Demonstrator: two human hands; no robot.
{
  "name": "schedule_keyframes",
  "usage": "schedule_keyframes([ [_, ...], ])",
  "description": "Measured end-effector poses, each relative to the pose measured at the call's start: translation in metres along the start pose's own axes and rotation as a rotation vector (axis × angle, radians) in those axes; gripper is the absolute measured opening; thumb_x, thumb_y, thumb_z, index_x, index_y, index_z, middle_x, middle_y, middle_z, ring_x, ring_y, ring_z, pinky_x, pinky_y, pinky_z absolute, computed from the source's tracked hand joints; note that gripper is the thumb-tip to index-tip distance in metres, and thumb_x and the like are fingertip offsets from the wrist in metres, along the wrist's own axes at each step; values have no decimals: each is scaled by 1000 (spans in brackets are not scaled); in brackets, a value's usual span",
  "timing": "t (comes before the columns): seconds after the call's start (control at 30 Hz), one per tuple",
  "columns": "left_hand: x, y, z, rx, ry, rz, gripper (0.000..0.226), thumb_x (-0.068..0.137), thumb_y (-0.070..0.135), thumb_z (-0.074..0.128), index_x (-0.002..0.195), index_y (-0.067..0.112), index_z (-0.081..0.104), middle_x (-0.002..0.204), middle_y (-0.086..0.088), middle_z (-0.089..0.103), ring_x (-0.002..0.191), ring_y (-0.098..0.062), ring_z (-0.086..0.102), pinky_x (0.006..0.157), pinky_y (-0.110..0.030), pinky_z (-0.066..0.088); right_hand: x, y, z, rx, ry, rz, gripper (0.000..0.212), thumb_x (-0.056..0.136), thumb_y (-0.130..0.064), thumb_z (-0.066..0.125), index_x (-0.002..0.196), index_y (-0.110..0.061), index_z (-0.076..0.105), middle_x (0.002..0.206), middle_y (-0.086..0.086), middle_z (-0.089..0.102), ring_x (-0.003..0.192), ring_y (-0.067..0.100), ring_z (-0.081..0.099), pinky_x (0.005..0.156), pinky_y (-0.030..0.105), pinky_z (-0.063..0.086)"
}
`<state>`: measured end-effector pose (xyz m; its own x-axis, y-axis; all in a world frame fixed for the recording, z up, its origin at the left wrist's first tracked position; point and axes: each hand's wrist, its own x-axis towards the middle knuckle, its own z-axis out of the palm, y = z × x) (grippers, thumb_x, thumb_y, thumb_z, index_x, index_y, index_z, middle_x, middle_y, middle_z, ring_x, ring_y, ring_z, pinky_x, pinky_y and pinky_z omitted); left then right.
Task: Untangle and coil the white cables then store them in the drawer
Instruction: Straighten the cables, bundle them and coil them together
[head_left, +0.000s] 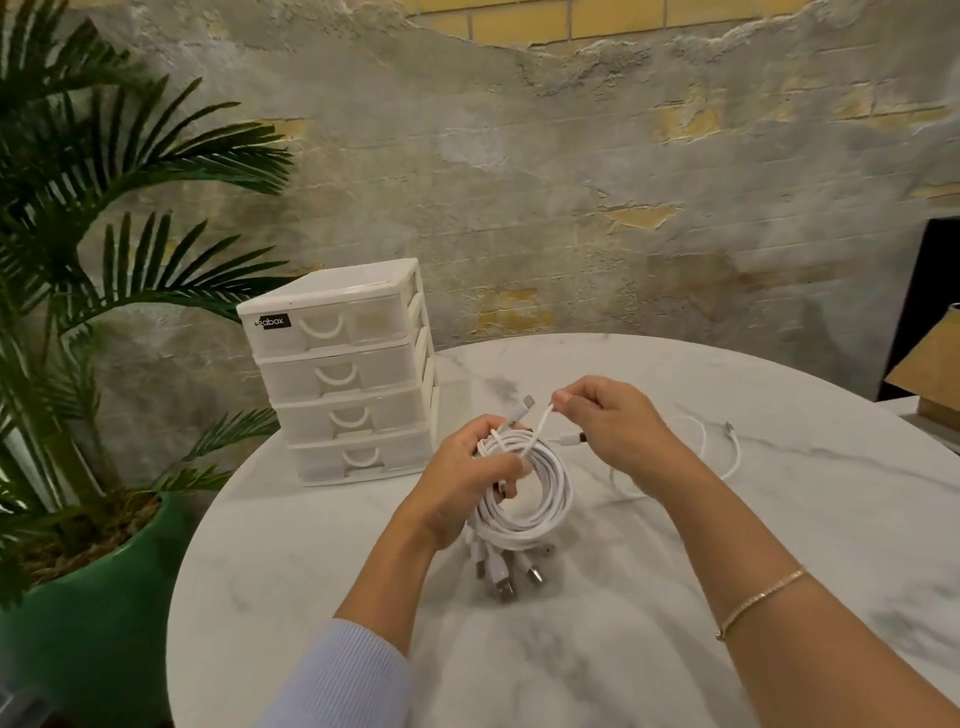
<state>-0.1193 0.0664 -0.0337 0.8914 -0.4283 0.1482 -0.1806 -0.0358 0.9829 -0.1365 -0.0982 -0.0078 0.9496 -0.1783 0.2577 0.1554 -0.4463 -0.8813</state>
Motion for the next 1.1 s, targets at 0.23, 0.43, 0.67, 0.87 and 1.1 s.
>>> schedule_keyframes([
  [0.23,1,-5,-1,-65,112,70,25,55,-1,57,76,12,57,51,6,51,46,-9,42,44,-16,37,-1,1,27,156,-236,265,30,99,-22,45,73,-14,60,56,-4,55,54,12,41,52,23,28],
  [0.43,2,-5,4,2,99,104,24,59,2,63,77,16,58,63,6,58,59,-10,50,53,-17,43,-3,10,24,291,-414,430,31,90,1,39,66,-4,59,49,4,56,49,17,39,49,27,28],
  [0.67,5,-4,5,13,245,97,25,70,-3,68,78,17,55,59,9,56,53,-6,49,52,-18,42,0,10,31,317,-344,488,27,90,-1,45,67,-4,59,51,6,57,53,20,45,54,30,33],
  [0.87,13,-13,-4,-61,585,33,20,72,0,65,78,17,57,58,4,55,52,-14,47,56,-27,41,1,4,24,131,118,72,16,84,-19,65,71,-26,60,79,-5,63,79,13,57,73,27,45],
  [1.1,13,-10,-5,-301,555,-145,23,72,-12,60,86,4,53,54,-5,52,38,-11,46,41,-20,41,-17,-18,40,-520,-147,-36,16,86,-32,63,99,-27,71,92,-3,65,93,18,60,76,26,45],
])
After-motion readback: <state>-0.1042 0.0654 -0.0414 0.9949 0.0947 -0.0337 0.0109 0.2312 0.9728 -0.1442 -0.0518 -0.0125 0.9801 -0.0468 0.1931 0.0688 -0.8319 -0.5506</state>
